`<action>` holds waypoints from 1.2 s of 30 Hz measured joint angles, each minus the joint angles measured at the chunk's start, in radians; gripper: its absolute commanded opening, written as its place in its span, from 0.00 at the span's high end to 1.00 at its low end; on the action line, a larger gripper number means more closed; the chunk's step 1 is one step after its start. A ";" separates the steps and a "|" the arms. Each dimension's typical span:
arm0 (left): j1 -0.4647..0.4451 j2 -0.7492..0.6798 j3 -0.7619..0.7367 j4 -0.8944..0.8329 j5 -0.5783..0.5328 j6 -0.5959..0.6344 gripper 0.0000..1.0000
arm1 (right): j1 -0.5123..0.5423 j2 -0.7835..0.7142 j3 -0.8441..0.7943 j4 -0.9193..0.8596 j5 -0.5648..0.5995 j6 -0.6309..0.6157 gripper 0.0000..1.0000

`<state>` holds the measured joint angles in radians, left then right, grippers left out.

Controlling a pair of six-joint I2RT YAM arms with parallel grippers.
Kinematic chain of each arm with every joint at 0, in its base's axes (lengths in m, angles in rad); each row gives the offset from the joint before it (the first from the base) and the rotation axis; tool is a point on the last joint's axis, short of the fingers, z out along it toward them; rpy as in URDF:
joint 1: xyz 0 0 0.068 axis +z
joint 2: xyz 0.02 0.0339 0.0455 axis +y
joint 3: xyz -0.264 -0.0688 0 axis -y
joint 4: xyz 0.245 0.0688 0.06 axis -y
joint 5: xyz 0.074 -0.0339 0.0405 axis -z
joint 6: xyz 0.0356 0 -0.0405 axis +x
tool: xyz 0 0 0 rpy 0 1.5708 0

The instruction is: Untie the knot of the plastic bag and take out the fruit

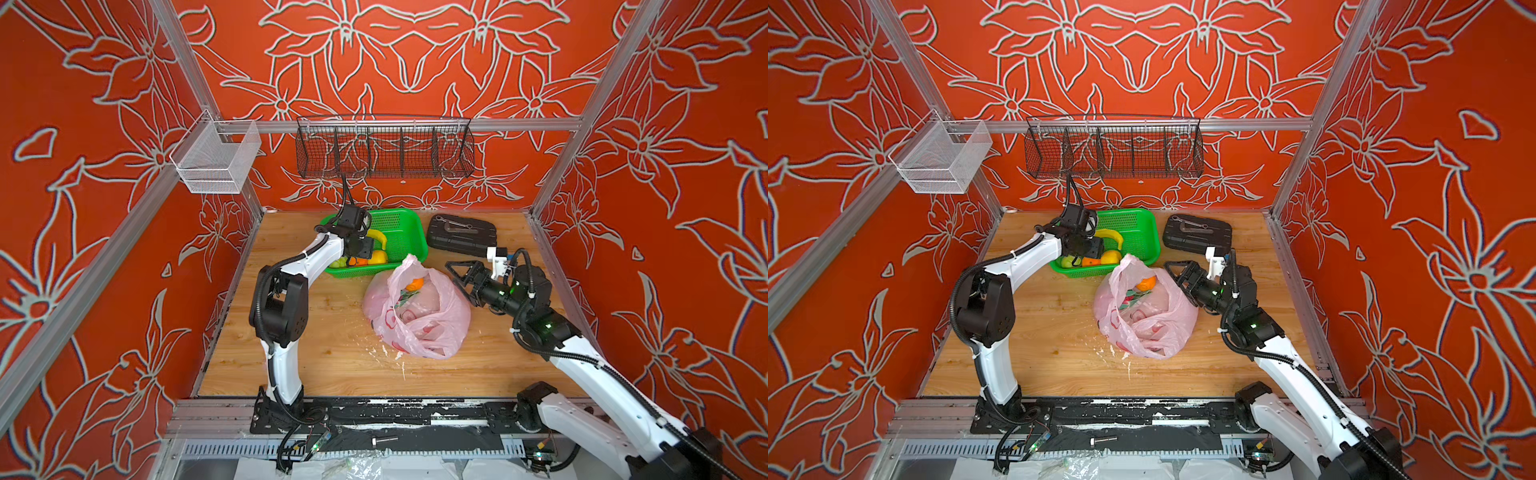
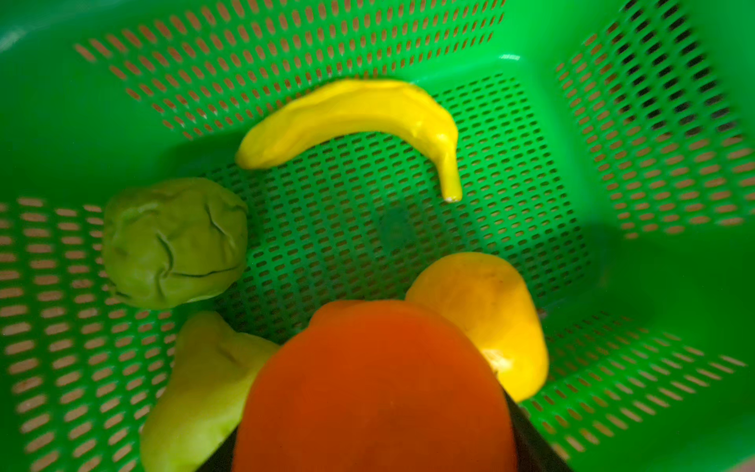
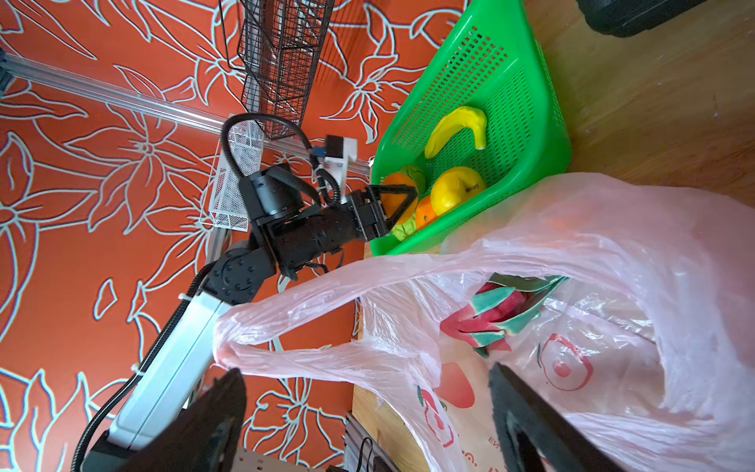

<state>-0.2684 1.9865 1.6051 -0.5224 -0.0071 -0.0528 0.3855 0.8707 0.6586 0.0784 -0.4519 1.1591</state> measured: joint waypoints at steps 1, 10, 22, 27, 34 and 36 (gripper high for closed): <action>0.002 0.020 0.012 -0.011 0.000 0.000 0.48 | 0.000 -0.003 0.000 -0.001 0.000 0.000 0.06; 0.023 0.118 0.112 -0.043 0.027 0.000 0.41 | 0.000 -0.023 -0.007 -0.023 0.007 0.000 0.06; 0.034 0.130 0.099 -0.068 0.046 -0.003 0.12 | 0.000 -0.031 -0.009 -0.030 0.008 -0.003 0.05; 0.035 0.119 0.091 -0.068 0.052 -0.004 0.11 | 0.000 -0.040 -0.014 -0.037 0.009 -0.003 0.05; 0.036 0.008 0.081 -0.075 0.057 -0.014 0.11 | 0.000 -0.042 -0.014 -0.042 0.011 -0.011 0.05; 0.036 -0.039 0.080 -0.075 0.063 -0.019 0.11 | 0.000 -0.041 -0.014 -0.046 0.011 -0.017 0.05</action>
<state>-0.2325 1.9472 1.6855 -0.5976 0.0563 -0.0723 0.3855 0.8295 0.6449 0.0326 -0.4412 1.1419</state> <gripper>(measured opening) 0.891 0.946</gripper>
